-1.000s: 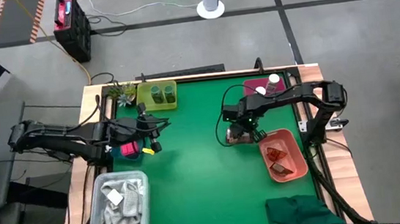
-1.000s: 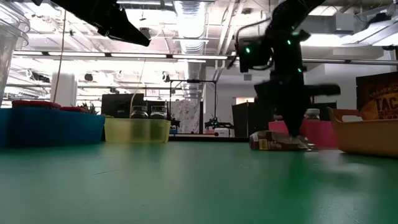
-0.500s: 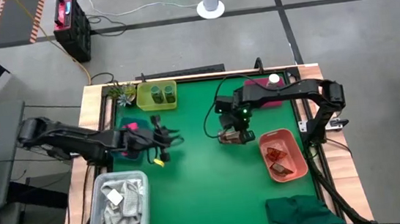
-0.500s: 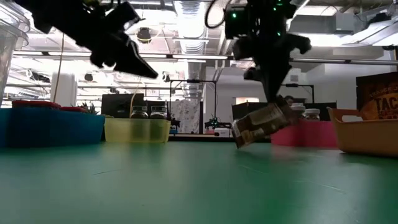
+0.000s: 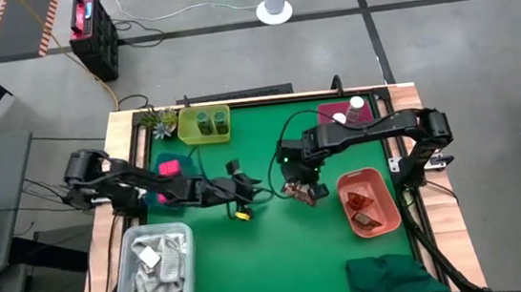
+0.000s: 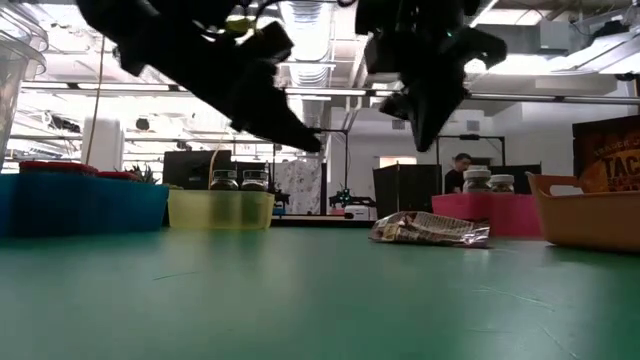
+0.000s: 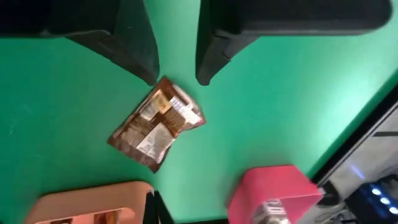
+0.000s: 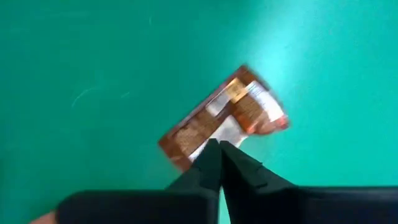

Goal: Sort spices by type
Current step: Put the orange seasoning pack into the orange bin, then return to Home Position

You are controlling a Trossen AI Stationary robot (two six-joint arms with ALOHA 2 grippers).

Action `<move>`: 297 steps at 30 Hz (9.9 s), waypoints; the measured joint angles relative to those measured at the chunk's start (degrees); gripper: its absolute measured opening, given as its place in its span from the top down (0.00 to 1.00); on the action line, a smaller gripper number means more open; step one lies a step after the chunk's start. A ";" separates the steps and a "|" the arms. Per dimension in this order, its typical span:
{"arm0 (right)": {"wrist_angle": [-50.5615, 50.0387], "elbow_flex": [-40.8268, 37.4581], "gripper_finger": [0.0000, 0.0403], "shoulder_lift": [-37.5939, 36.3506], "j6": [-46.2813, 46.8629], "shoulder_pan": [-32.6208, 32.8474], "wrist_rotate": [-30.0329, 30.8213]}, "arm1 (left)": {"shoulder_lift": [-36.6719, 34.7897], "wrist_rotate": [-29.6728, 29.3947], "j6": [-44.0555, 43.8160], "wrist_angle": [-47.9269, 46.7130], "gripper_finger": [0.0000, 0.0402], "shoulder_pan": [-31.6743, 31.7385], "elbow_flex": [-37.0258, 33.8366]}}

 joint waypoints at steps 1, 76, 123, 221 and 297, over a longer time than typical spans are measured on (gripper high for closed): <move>0.65 -1.19 0.86 -0.01 1.27 0.27 0.02 | 1.30 0.22 0.36 -0.04 0.74 -0.02 1.12; 14.82 -22.74 0.64 -33.78 16.67 0.89 14.16 | 19.83 17.93 15.48 -2.82 0.96 11.46 19.35; 39.32 -22.74 0.96 -21.40 25.03 -6.04 4.92 | 17.27 -12.91 38.30 43.34 0.90 1.71 3.99; -16.98 -19.11 0.60 -39.36 36.28 2.02 12.04 | -15.46 -3.91 15.45 6.58 0.44 -0.70 -1.85; 49.96 -69.18 0.69 -98.45 22.29 -5.80 17.20 | -85.87 18.38 7.58 -22.12 0.44 0.96 -40.27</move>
